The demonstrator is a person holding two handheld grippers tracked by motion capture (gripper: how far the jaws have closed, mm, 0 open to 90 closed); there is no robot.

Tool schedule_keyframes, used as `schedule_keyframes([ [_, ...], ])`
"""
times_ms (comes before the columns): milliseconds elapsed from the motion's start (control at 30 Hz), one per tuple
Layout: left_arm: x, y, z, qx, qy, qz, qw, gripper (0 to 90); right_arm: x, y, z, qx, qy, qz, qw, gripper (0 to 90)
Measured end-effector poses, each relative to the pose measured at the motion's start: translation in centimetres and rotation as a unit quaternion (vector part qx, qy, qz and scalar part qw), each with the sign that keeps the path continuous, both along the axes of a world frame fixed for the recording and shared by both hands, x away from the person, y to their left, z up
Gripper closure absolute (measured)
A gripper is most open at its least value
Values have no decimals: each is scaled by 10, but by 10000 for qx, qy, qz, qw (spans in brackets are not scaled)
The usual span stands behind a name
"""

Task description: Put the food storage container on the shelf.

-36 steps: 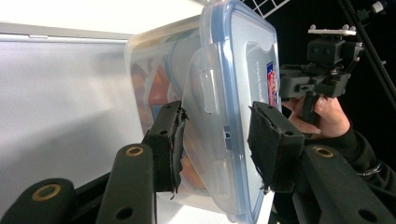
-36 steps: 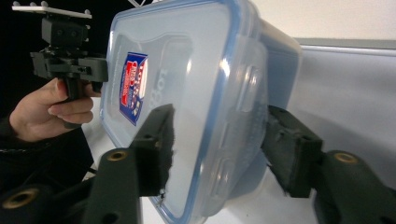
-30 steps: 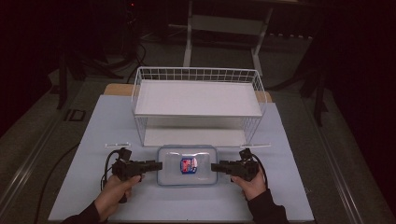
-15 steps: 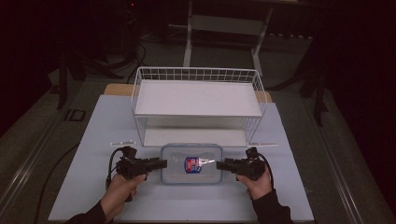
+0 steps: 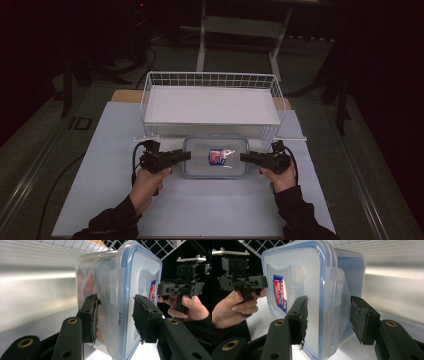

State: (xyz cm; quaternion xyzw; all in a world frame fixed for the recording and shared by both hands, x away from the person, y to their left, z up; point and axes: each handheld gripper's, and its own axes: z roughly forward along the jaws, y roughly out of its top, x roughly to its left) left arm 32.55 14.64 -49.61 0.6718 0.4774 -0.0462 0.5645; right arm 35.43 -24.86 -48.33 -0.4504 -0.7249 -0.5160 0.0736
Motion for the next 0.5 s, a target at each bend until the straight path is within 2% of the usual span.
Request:
schedule_keyframes([
  [133,5,-4,-3,27,-46,54,10000,549,8,-1,-5,-12,-34,-117,9999,485],
  [233,12,-10,-6,131,-202,136,9996,541,12,-2,-8,-12,-81,-217,9997,484],
  [300,14,-11,-8,126,-199,154,9996,536,14,-2,-9,-53,-135,-262,9996,482],
  [333,18,-12,-12,160,-299,209,9992,532,15,-2,-10,-54,-119,-287,9995,482],
  [367,18,-12,-12,160,-299,209,9992,531,15,-2,-10,-54,-119,-287,9995,482],
  [500,23,-10,-19,132,-340,224,9991,525,18,2,-13,-198,-269,-368,9988,481],
])
